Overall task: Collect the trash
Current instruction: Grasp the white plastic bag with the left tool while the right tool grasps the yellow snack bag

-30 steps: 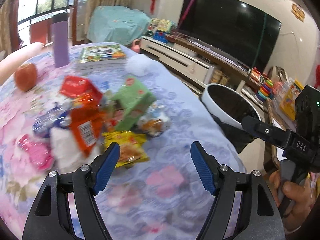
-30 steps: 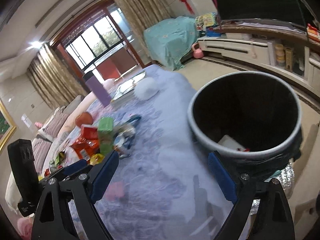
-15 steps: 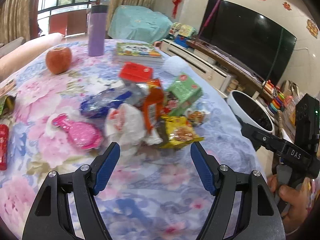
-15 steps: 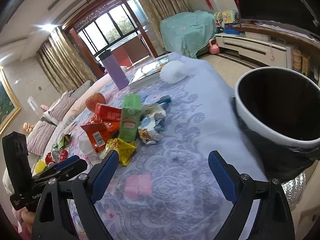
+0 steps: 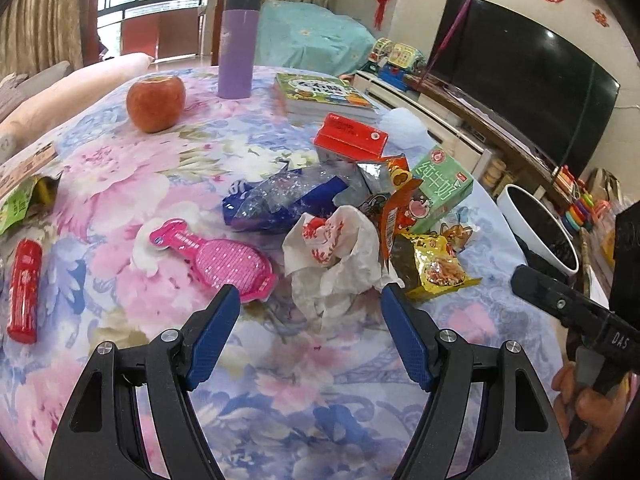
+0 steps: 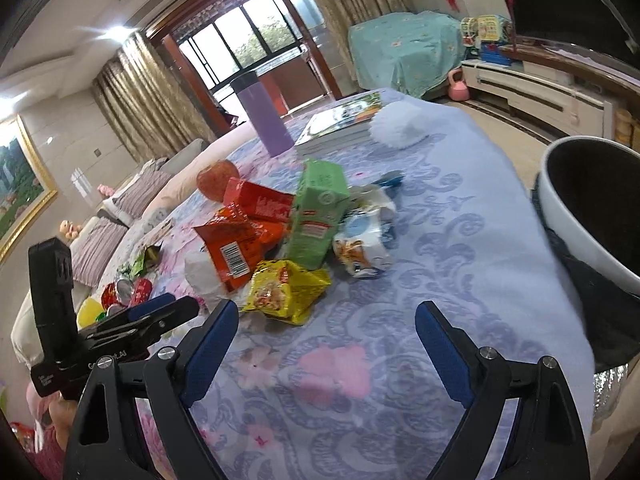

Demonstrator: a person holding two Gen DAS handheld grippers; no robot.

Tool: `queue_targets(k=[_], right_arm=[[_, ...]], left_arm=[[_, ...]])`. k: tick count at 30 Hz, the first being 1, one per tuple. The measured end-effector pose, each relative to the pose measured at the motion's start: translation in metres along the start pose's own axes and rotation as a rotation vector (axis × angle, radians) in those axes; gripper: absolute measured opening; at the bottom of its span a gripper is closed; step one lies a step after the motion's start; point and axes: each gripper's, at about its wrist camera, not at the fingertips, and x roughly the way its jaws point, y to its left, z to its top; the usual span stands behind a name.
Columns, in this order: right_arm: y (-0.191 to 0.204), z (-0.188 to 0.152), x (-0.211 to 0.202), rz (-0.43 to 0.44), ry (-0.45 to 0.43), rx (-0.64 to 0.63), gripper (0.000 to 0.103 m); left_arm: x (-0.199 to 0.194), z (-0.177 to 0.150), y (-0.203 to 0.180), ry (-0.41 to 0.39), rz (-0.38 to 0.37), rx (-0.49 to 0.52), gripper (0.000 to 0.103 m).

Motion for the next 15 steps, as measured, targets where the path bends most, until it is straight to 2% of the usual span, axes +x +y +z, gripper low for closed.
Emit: queue_targets(k=[3,8,11,15], right_arm=[[0.004,0.001,0.009,0.018,0.019,-0.003,0.079],[0.002,0.001,0.035,0.068,0.07,0.025,0.06],[-0.001,0.002,0.047,0.091,0.093,0.043,0.048],[0.002,0.001,0.051,0.118,0.094,0.03,0.02]], left_arm=[[0.007,0.004,-0.002,0.004,-0.005,0.023,0.073],[0.03,0.007,-0.002,0.05,-0.04,0.041,0.039],[0.039,0.007,-0.005,0.067,-0.065,0.049,0.024],[0.038,0.007,-0.009,0.055,-0.072,0.049,0.021]])
